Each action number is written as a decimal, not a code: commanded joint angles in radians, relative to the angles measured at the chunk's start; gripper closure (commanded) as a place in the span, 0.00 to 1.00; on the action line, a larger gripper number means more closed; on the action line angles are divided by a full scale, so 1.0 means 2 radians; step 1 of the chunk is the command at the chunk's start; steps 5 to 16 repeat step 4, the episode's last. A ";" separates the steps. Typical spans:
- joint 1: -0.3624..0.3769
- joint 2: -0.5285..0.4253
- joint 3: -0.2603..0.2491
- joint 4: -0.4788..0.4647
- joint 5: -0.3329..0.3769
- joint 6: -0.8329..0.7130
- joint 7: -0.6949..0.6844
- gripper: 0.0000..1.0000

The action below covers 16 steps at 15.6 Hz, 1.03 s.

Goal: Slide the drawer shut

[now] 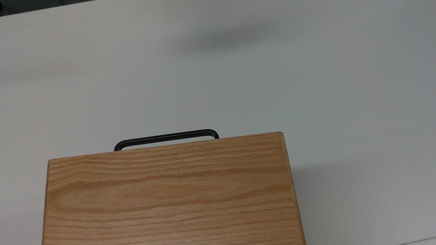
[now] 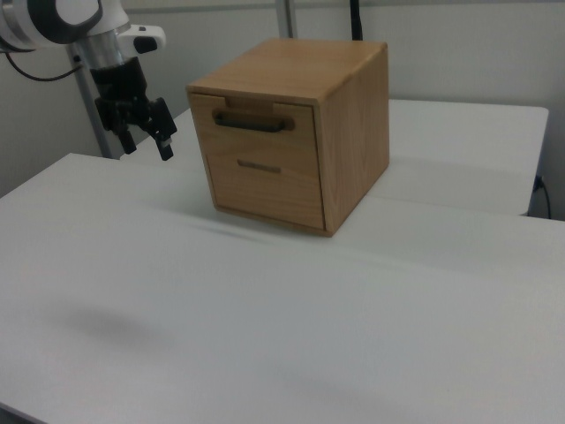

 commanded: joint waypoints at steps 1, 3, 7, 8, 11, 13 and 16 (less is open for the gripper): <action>-0.002 -0.015 -0.005 -0.017 0.005 0.016 -0.016 0.00; -0.001 -0.015 -0.005 -0.017 0.005 0.017 -0.016 0.00; -0.002 -0.016 -0.005 -0.017 0.006 0.017 -0.016 0.00; -0.002 -0.016 -0.005 -0.017 0.006 0.017 -0.016 0.00; -0.002 -0.016 -0.005 -0.017 0.006 0.017 -0.016 0.00; -0.002 -0.016 -0.005 -0.017 0.006 0.017 -0.016 0.00; -0.002 -0.016 -0.005 -0.017 0.006 0.017 -0.016 0.00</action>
